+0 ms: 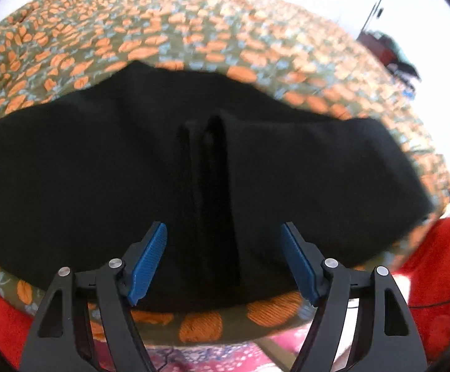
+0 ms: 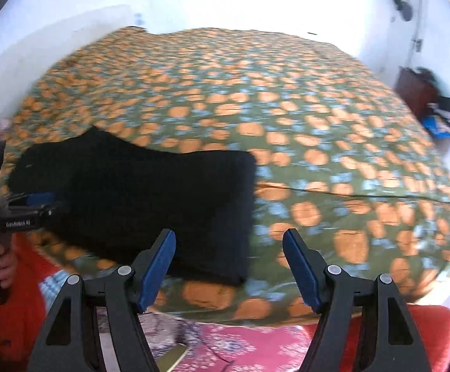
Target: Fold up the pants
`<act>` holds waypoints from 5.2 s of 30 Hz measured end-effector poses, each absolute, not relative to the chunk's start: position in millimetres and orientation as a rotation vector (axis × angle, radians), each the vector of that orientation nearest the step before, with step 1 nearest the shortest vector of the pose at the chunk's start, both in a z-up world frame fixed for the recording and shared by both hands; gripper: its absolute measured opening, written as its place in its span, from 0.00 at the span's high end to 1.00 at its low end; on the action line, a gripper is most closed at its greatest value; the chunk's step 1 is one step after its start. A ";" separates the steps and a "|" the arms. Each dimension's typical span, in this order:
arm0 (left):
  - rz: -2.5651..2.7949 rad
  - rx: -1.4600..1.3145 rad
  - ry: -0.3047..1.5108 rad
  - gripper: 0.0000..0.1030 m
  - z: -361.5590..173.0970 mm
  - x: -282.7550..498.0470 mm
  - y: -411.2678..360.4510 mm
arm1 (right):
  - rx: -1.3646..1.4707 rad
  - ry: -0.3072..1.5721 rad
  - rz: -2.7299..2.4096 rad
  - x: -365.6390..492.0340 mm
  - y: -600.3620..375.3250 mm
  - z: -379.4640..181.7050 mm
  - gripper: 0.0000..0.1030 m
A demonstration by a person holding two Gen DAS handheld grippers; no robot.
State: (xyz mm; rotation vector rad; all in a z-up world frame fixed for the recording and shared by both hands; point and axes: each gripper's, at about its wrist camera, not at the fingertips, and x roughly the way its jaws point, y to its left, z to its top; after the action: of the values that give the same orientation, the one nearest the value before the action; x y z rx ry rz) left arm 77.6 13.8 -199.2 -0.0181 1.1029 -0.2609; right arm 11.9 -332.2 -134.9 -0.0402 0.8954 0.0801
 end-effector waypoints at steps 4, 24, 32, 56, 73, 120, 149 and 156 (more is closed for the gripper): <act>-0.244 0.017 1.097 0.26 -206.5 78.9 4.1 | -0.072 0.878 0.011 11.6 -337.0 -127.4 0.26; -0.301 0.035 0.914 0.91 -153.3 69.3 6.1 | -0.148 0.880 -0.196 12.8 -363.1 -136.6 0.26; -0.278 0.087 0.975 0.90 -185.0 88.1 18.3 | -0.057 0.862 -0.167 14.1 -373.4 -134.3 0.26; -0.277 0.101 1.002 0.90 -198.9 90.8 17.8 | -0.232 0.895 -0.033 44.7 -320.4 -148.4 0.26; -0.277 0.096 1.012 0.89 -203.7 90.7 18.0 | 0.245 1.112 0.390 92.5 -325.7 -204.8 0.32; 0.382 -1.015 0.769 0.33 -218.5 21.8 313.0 | 0.024 1.134 0.408 54.0 -288.6 -226.6 0.00; 0.010 -0.339 0.709 0.88 -77.1 58.4 192.3 | 0.037 1.131 0.391 62.6 -279.2 -226.2 0.00; -0.395 0.009 0.806 0.86 -79.5 47.8 -3.1 | 0.405 1.060 0.417 63.0 -336.8 -192.0 0.01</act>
State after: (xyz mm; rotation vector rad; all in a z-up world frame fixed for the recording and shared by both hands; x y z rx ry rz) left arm 47.8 -3.1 -79.5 0.0093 0.8057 -0.3952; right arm 63.0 -336.8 -192.0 0.4050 1.0597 0.4172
